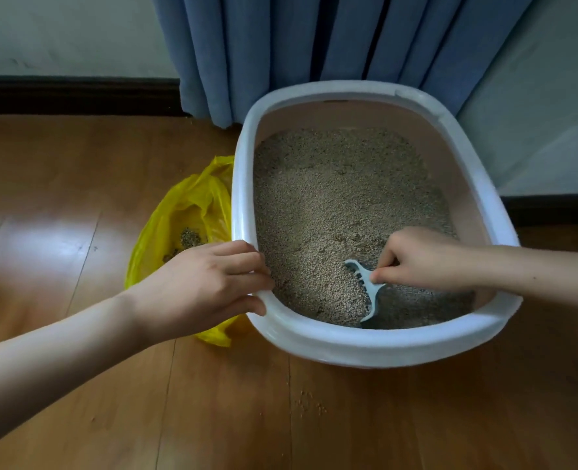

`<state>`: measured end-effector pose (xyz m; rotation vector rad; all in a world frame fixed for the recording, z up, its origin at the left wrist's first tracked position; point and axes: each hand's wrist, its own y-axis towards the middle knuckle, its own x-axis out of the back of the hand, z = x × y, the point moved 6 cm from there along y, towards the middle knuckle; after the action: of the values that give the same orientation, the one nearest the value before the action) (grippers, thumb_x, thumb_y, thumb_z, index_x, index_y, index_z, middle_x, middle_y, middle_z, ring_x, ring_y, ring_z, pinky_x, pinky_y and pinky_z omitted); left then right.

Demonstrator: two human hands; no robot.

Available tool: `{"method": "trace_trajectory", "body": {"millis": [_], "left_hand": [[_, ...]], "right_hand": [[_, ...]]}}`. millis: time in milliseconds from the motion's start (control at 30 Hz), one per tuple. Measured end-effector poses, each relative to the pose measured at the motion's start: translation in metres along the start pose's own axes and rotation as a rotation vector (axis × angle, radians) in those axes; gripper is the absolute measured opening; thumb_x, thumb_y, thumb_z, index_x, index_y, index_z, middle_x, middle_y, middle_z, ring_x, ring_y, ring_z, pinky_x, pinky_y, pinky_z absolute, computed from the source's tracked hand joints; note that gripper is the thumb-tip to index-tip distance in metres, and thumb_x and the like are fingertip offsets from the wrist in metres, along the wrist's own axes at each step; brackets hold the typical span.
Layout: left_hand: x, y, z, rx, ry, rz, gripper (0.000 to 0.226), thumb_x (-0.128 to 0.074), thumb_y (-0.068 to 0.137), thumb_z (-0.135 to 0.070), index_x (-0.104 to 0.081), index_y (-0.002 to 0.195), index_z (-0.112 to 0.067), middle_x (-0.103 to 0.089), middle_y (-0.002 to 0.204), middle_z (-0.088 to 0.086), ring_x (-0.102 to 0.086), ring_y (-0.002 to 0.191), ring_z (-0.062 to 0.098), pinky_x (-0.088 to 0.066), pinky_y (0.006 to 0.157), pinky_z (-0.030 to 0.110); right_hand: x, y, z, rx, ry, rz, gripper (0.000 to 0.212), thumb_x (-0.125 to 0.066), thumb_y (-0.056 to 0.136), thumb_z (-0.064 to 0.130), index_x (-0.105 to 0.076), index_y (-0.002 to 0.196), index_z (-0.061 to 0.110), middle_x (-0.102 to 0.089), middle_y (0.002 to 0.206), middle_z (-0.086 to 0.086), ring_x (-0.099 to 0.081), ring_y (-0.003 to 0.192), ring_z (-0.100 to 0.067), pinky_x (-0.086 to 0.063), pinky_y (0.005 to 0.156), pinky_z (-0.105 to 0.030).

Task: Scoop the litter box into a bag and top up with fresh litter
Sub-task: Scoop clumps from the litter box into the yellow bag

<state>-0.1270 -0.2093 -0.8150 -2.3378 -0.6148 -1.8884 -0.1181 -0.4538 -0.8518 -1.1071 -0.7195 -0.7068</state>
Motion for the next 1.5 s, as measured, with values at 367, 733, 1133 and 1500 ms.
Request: {"method": "trace_trajectory", "body": {"millis": [367, 733, 1133, 1500], "left_hand": [[-0.003, -0.003, -0.003, 0.075, -0.026, -0.02, 0.03, -0.05, 0.097, -0.034, -0.067, 0.104, -0.01, -0.062, 0.105, 0.003, -0.059, 0.101, 0.026, -0.05, 0.083, 0.038], [-0.004, -0.004, -0.005, 0.082, 0.031, 0.008, 0.031, -0.049, 0.096, -0.036, -0.067, 0.105, -0.012, -0.063, 0.108, 0.003, -0.06, 0.104, 0.023, -0.052, 0.083, 0.038], [-0.001, -0.003, -0.006, 0.07, 0.028, 0.01, 0.037, -0.045, 0.097, -0.039, -0.068, 0.105, -0.012, -0.063, 0.107, 0.003, -0.06, 0.104, 0.023, -0.051, 0.086, 0.035], [-0.001, -0.006, -0.007, 0.064, 0.033, 0.021, 0.036, -0.044, 0.098, -0.038, -0.066, 0.107, -0.011, -0.062, 0.109, 0.004, -0.058, 0.107, 0.024, -0.051, 0.087, 0.037]], "right_hand": [[-0.036, 0.005, 0.02, -0.177, 0.587, -0.213, 0.033, -0.069, 0.085, 0.034, -0.076, 0.075, 0.004, -0.049, 0.049, -0.005, -0.036, 0.043, -0.008, -0.026, 0.041, -0.013], [0.006, 0.009, -0.012, -0.138, 0.855, -0.474, 0.022, -0.071, 0.084, 0.026, -0.075, 0.069, 0.01, -0.06, 0.048, 0.004, -0.047, 0.043, 0.0, -0.038, 0.051, -0.015], [0.008, -0.014, -0.023, -0.191, 0.972, -0.495, 0.032, -0.062, 0.092, 0.026, -0.07, 0.071, 0.003, -0.044, 0.04, 0.005, -0.031, 0.035, -0.008, -0.026, 0.041, -0.02], [0.005, -0.025, -0.021, -0.147, 0.911, -0.514, 0.027, -0.065, 0.089, 0.026, -0.074, 0.072, 0.006, -0.049, 0.038, 0.006, -0.042, 0.04, -0.009, -0.035, 0.049, -0.024]]}}
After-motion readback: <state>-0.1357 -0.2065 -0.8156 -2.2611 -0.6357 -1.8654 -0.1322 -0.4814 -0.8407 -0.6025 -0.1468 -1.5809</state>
